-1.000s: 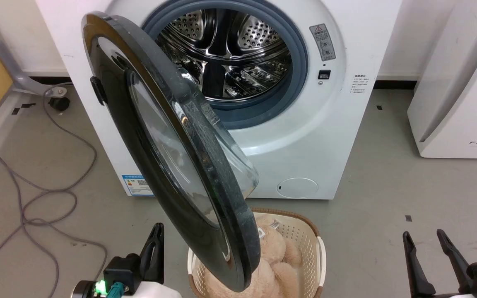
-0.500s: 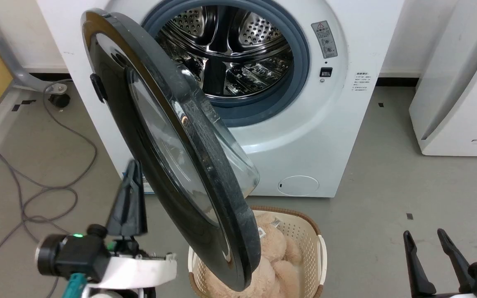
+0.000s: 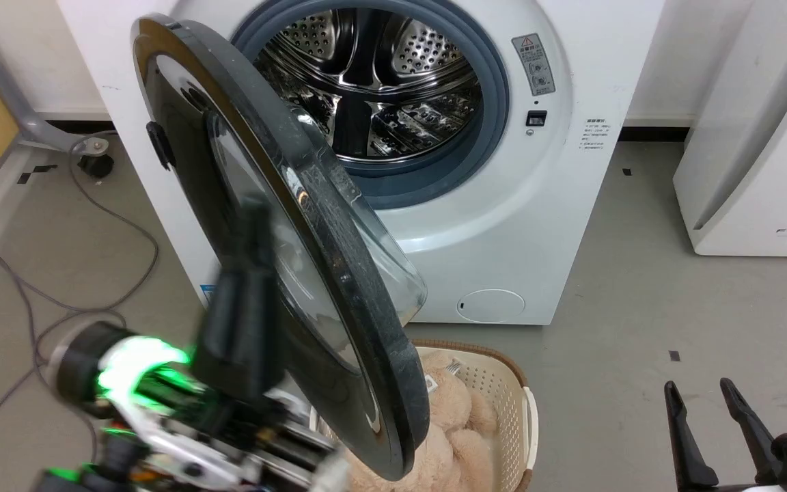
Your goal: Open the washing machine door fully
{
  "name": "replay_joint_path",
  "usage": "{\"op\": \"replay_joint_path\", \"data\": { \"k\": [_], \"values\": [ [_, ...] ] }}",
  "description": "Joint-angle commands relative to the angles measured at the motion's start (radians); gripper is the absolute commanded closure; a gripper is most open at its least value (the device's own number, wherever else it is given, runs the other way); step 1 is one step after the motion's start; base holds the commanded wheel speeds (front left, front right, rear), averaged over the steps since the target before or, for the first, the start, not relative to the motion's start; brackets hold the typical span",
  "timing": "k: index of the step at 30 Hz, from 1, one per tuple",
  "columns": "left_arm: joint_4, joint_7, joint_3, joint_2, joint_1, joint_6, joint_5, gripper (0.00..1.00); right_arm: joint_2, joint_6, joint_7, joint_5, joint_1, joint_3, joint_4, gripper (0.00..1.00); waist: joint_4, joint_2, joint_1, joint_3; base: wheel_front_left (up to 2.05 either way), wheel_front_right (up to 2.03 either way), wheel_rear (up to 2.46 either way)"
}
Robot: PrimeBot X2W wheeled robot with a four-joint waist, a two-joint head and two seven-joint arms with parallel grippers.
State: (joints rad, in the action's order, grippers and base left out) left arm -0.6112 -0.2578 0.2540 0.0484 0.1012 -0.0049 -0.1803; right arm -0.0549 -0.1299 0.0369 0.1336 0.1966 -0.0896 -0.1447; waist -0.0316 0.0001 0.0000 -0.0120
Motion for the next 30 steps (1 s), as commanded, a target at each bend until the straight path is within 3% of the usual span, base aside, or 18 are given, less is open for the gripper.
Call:
{"op": "replay_joint_path", "data": {
  "k": [1, 8, 18, 21, 30],
  "values": [
    [-0.004, -0.004, 0.045, 0.002, -0.002, -0.023, -0.011, 1.0, 0.005, -0.001, 0.004, 0.006, 0.005, 0.002, 0.001, 0.0, 0.001, -0.0001, 0.0, 0.0, 0.0, 0.0, 0.0],
    [0.059, 0.013, 0.227, 0.011, -0.025, -0.093, -0.051, 1.0, 0.005, -0.001, 0.005, 0.011, 0.004, -0.003, 0.004, 0.0, -0.003, -0.0001, 0.0, -0.004, 0.0, 0.0, 0.0],
    [0.227, 0.263, 0.453, 0.072, -0.093, -0.117, -0.191, 1.0, 0.005, -0.001, 0.005, 0.005, 0.002, -0.01, 0.0, 0.0, -0.005, -0.0001, 0.0, -0.008, 0.0, 0.0, 0.0],
    [0.351, 0.371, 0.48, 0.085, -0.112, -0.107, -0.228, 1.0, 0.005, -0.001, 0.006, 0.007, -0.002, -0.012, 0.0, 0.0, -0.01, -0.0001, 0.0, -0.016, 0.0, 0.0, 0.0],
    [0.51, 0.303, 0.422, 0.059, -0.035, -0.046, -0.178, 1.0, 0.005, -0.001, 0.014, 0.012, -0.008, -0.012, 0.011, 0.0, -0.009, -0.0001, 0.0, -0.023, 0.0, 0.0, 0.0]
  ]
}}
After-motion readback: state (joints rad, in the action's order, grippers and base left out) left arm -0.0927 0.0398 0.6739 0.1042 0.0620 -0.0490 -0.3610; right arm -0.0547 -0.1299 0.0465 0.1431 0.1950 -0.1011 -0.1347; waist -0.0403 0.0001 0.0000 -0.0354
